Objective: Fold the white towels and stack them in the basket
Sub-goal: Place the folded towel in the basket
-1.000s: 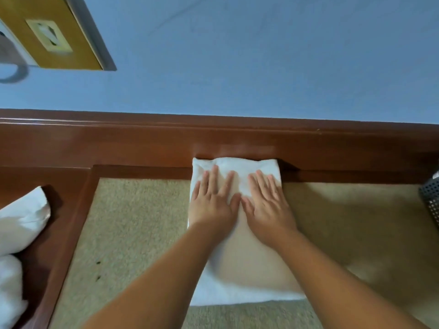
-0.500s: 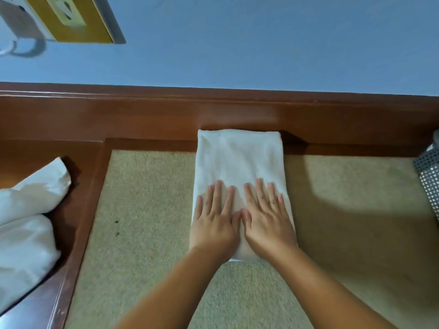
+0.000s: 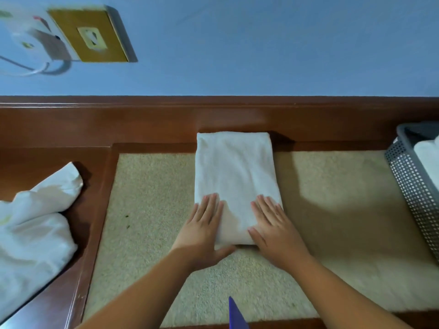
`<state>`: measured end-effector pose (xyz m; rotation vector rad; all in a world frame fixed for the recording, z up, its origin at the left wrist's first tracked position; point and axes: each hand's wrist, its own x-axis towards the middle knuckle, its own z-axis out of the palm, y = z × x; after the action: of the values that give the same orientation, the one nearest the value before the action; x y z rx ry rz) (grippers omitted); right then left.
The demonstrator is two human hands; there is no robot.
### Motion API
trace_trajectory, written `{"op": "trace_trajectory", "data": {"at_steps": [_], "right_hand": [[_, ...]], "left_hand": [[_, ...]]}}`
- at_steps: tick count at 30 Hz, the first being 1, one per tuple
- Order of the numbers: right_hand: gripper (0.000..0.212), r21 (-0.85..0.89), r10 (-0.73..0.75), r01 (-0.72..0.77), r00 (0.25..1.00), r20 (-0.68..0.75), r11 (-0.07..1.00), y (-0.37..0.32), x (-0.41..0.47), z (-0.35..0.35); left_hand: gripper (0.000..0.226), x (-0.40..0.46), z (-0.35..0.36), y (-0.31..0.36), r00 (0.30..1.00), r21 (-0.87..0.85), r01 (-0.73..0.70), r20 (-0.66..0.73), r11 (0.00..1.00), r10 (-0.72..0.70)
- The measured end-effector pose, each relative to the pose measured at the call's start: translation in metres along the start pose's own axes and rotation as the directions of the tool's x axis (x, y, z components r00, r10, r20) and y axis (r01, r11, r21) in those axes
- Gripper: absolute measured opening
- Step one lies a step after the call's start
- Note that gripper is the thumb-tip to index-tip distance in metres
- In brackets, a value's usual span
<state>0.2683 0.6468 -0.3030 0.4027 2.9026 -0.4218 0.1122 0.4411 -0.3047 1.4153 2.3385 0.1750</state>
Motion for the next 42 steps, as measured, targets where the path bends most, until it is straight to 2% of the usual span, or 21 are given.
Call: {"op": "trace_trajectory", "data": {"at_steps": [3, 6, 10, 13, 15, 17, 20, 25, 27, 29, 31, 34, 36, 37, 38, 39, 40, 42], "right_hand": [[0.077, 0.057, 0.026, -0.027, 0.999, 0.019, 0.998, 0.009, -0.033, 0.007], [0.09, 0.023, 0.078, -0.078, 0.997, 0.012, 0.997, 0.017, -0.036, 0.008], [0.086, -0.03, 0.079, -0.081, 0.994, -0.074, 0.996, 0.013, -0.023, 0.002], [0.058, -0.003, 0.103, -0.103, 0.994, -0.041, 0.995, 0.006, -0.02, -0.031], [0.039, 0.077, 0.126, -0.127, 0.992, 0.007, 0.989, 0.001, -0.023, -0.069], [0.037, 0.162, 0.155, -0.161, 0.987, 0.046, 0.974, -0.003, -0.03, -0.111], [0.038, 0.341, 0.21, -0.195, 0.978, -0.01, 0.92, -0.003, -0.053, -0.173], [0.033, 0.581, 0.239, -0.135, 0.965, -0.106, 0.802, 0.001, -0.074, -0.247], [0.024, 0.691, 0.275, -0.12, 0.954, -0.118, 0.713, 0.008, -0.067, -0.254], [0.02, 0.813, 0.321, -0.101, 0.941, -0.109, 0.573, 0.02, -0.051, -0.244], [0.024, 0.901, 0.407, -0.149, 0.913, -0.033, 0.407, 0.03, -0.029, -0.221], [0.033, 0.941, 0.487, -0.24, 0.868, 0.098, 0.239, 0.042, 0.009, -0.176], [0.058, 0.935, 0.497, -0.337, 0.834, 0.241, 0.112, 0.053, 0.031, -0.14], [0.072, 0.907, 0.476, -0.413, 0.816, 0.329, 0.081, 0.055, 0.038, -0.125], [0.082, 0.868, 0.473, -0.488, 0.789, 0.393, 0.094, 0.059, 0.042, -0.105], [0.085, 0.829, 0.476, -0.543, 0.77, 0.425, 0.138, 0.062, 0.043, -0.085], [0.083, 0.796, 0.492, -0.568, 0.764, 0.417, 0.208, 0.063, 0.04, -0.068], [0.065, 0.774, 0.541, -0.55, 0.773, 0.331, 0.314, 0.059, 0.027, -0.036]], "left_hand": [[0.1, -0.022, 0.018, -0.017, 0.994, 0.025, -0.08, -0.067, 0.996, 0.081], [0.099, -0.018, 0.022, -0.016, 0.99, 0.078, -0.073, -0.115, 0.994, 0.082], [0.081, -0.005, 0.02, -0.007, 0.99, 0.235, -0.068, -0.107, 0.97, 0.095], [0.062, -0.006, -0.019, 0.006, 0.998, 0.115, 0.044, -0.06, 0.992, -0.037], [0.045, -0.011, -0.058, 0.013, 0.994, 0.049, 0.111, -0.026, 0.993, -0.11], [0.035, -0.02, -0.102, 0.019, 0.993, 0.002, 0.118, -0.014, 0.993, -0.118], [0.033, -0.044, -0.162, 0.026, 0.989, -0.178, 0.1, -0.088, 0.979, -0.117], [0.022, -0.062, -0.231, 0.048, 0.947, -0.534, -0.02, -0.28, 0.845, -0.155], [0.019, -0.054, -0.239, 0.052, 0.927, -0.602, -0.052, -0.327, 0.796, -0.187], [0.013, -0.037, -0.232, 0.047, 0.91, -0.69, -0.044, -0.327, 0.723, -0.256], [0.022, -0.016, -0.21, 0.037, 0.892, -0.807, -0.001, -0.267, 0.591, -0.364], [0.029, 0.024, -0.16, 0.019, 0.837, -0.932, 0.117, -0.094, 0.344, -0.539], [0.05, 0.046, -0.124, 0.006, 0.79, -0.97, 0.199, 0.072, 0.143, -0.61], [0.06, 0.053, -0.106, 0.002, 0.768, -0.967, 0.248, 0.155, 0.066, -0.621], [0.067, 0.056, -0.09, 0.0, 0.751, -0.948, 0.315, 0.224, 0.039, -0.621], [0.068, 0.057, -0.072, -0.004, 0.741, -0.926, 0.374, 0.258, 0.061, -0.62], [0.06, 0.055, -0.056, -0.006, 0.739, -0.903, 0.412, 0.252, 0.123, -0.625], [0.051, 0.047, -0.031, -0.008, 0.744, -0.876, 0.431, 0.208, 0.218, -0.635]]}}
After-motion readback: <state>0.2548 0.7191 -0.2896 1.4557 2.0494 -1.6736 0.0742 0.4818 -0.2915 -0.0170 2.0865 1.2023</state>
